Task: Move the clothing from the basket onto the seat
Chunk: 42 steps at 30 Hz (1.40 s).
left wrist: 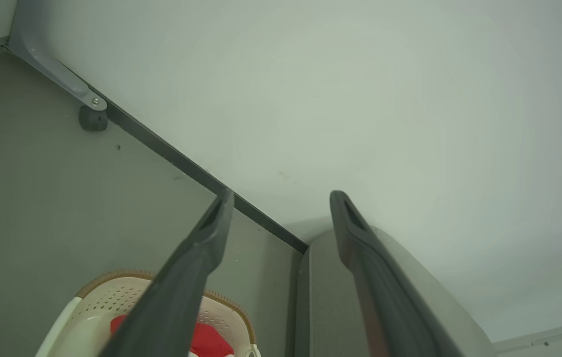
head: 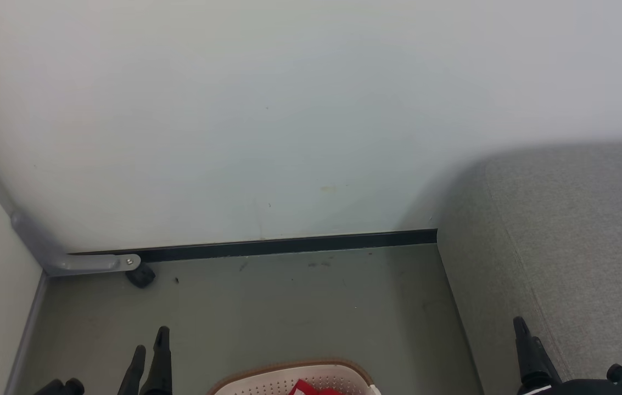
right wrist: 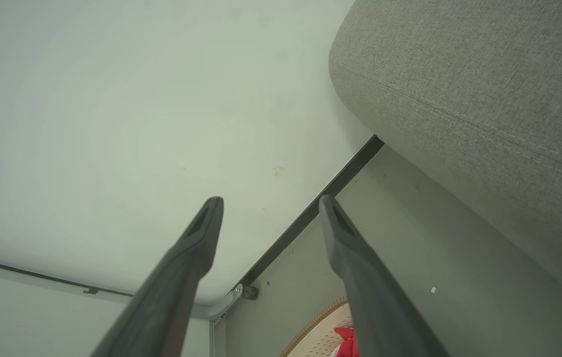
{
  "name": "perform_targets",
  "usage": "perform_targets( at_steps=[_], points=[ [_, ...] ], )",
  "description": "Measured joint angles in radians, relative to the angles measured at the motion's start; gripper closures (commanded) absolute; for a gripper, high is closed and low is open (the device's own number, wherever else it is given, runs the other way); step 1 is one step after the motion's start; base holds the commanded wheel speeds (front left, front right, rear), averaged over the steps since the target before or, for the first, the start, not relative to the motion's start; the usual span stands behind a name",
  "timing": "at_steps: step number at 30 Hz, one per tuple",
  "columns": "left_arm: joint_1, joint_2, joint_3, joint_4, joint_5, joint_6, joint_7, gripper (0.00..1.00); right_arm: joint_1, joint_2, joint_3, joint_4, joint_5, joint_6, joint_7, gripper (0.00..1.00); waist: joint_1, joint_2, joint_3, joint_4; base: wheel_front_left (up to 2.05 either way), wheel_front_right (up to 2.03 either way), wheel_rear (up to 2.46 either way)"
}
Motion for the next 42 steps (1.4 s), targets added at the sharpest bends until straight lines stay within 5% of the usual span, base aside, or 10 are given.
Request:
perform_targets(
  at_steps=[42],
  points=[
    [0.025, 0.022, -0.097, -0.006, 0.727, 0.104, -0.154, 0.0, -0.016, -0.085, 0.214, -0.037, -0.565, -0.098, -0.152, 0.0, 0.0, 0.0, -0.001, -0.007, 0.0, 0.0, 0.0]
  ],
)
